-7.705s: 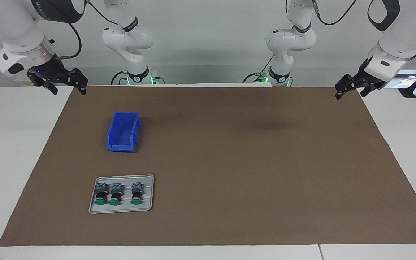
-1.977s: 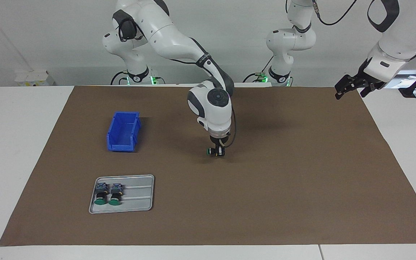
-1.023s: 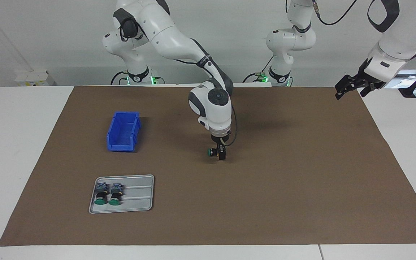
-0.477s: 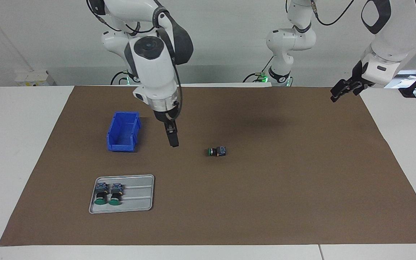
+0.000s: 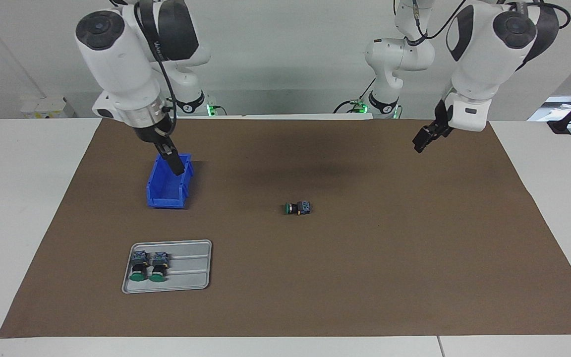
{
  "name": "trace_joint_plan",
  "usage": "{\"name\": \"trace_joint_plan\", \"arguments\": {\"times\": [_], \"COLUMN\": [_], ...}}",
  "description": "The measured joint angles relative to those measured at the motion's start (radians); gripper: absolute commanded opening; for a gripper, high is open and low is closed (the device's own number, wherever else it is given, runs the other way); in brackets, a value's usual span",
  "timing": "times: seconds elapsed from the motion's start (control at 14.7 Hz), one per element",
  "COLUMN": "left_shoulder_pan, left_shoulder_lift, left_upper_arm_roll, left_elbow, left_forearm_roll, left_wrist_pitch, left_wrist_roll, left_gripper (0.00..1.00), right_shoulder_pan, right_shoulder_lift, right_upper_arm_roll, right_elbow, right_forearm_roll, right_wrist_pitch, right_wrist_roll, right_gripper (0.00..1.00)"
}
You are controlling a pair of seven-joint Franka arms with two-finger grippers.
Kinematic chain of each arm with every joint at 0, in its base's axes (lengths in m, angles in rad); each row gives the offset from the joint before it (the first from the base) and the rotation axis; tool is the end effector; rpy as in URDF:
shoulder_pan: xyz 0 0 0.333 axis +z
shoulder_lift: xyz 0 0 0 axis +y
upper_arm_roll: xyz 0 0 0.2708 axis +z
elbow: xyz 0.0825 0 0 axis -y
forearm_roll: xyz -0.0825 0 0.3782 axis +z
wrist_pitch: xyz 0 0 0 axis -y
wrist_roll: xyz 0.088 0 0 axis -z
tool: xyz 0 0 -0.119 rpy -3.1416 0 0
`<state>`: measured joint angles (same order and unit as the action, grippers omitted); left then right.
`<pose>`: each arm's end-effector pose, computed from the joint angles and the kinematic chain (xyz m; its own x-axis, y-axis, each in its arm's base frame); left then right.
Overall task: Place and press button with both arms
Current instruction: 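Withdraw the right gripper while the left gripper reaches the button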
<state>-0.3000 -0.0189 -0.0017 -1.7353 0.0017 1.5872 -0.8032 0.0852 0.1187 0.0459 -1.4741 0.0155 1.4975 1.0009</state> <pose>0.5113 -0.1589 0.5027 0.8715 0.4824 -0.0882 0.4748 -0.8750 -0.0939 0.5652 0.0752 0.5395 0.6419 -0.7637 -0.0689 -0.7606 -0.6455 0.0687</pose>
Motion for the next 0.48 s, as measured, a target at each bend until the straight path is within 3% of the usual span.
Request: {"name": "trace_joint_plan", "arguments": {"times": [0.48], "left_shoulder_pan": [-0.152], "left_shoulder_lift": [0.140], "left_upper_arm_roll": [-0.003], "left_elbow": [0.000], "left_forearm_roll": [-0.050], "left_wrist_pitch": [0.133], "left_wrist_roll": [-0.487], "left_gripper": [1.00], "right_shoulder_pan": [-0.187], "right_shoulder_lift": [-0.085], "right_upper_arm_roll": [-0.025], "right_elbow": [-0.016], "right_forearm_roll": [-0.005], "right_wrist_pitch": [-0.128], "right_wrist_roll": [-0.742], "right_gripper": [0.98]}}
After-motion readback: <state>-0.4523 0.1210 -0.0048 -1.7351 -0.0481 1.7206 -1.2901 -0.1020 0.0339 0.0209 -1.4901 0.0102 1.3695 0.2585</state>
